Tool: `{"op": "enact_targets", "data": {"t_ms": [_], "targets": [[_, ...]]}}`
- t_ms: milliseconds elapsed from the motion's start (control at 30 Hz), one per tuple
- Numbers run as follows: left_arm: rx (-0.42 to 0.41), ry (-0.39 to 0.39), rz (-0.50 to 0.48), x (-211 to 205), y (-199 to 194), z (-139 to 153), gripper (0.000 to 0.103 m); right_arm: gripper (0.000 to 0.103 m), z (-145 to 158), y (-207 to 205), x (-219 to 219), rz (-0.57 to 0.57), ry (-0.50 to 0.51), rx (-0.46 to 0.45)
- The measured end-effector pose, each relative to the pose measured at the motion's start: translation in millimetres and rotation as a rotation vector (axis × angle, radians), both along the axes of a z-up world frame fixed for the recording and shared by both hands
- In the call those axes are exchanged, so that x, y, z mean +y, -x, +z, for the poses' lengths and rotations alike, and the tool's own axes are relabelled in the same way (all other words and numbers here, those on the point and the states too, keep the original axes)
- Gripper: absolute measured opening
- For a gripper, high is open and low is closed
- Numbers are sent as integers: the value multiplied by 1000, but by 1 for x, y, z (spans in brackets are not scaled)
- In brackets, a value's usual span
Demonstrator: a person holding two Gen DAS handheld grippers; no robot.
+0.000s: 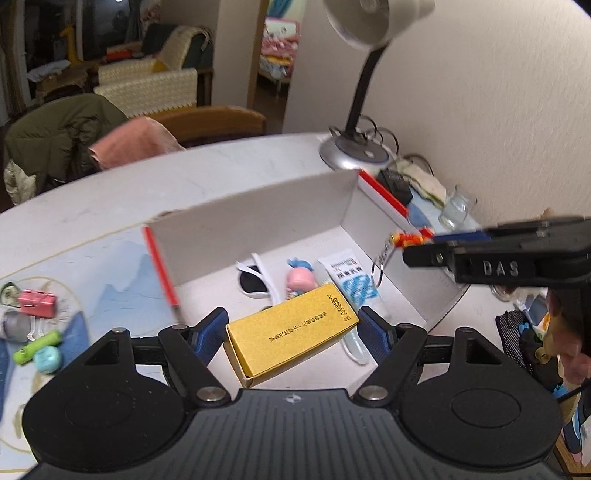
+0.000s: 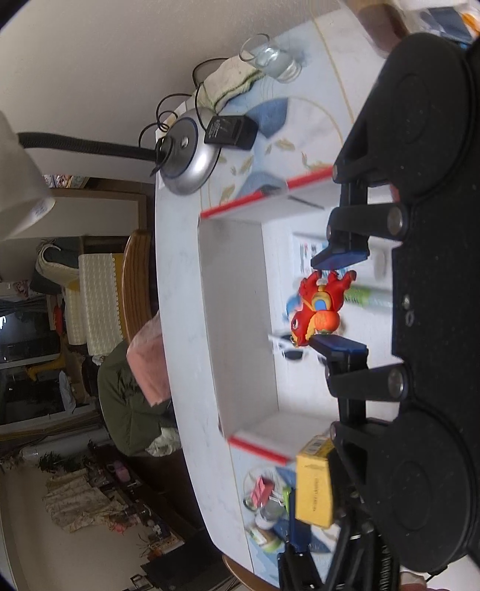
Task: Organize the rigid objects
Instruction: 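Carry the yellow box and dragon keychain with both tools over the shoebox, then lower both items into the shoebox and open both tools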
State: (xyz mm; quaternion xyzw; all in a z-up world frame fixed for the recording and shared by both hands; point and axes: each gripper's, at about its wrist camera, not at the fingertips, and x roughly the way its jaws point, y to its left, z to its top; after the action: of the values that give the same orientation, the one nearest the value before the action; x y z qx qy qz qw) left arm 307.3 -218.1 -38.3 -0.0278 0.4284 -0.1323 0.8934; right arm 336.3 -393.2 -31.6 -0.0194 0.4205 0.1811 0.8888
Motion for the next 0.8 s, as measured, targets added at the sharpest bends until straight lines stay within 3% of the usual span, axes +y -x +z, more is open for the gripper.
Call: {"op": "enact_targets", "data": {"t_ms": [333, 500, 800], "targets": [[111, -57, -21, -47, -44, -37, 77, 37, -21, -50, -7, 18, -4, 39], [190, -18, 9, -55, -65, -56, 76, 37, -40, -68, 2, 30, 36, 74], [262, -27, 13, -69, -88, -76, 76, 37, -66, -91, 15, 50, 74, 144]]}}
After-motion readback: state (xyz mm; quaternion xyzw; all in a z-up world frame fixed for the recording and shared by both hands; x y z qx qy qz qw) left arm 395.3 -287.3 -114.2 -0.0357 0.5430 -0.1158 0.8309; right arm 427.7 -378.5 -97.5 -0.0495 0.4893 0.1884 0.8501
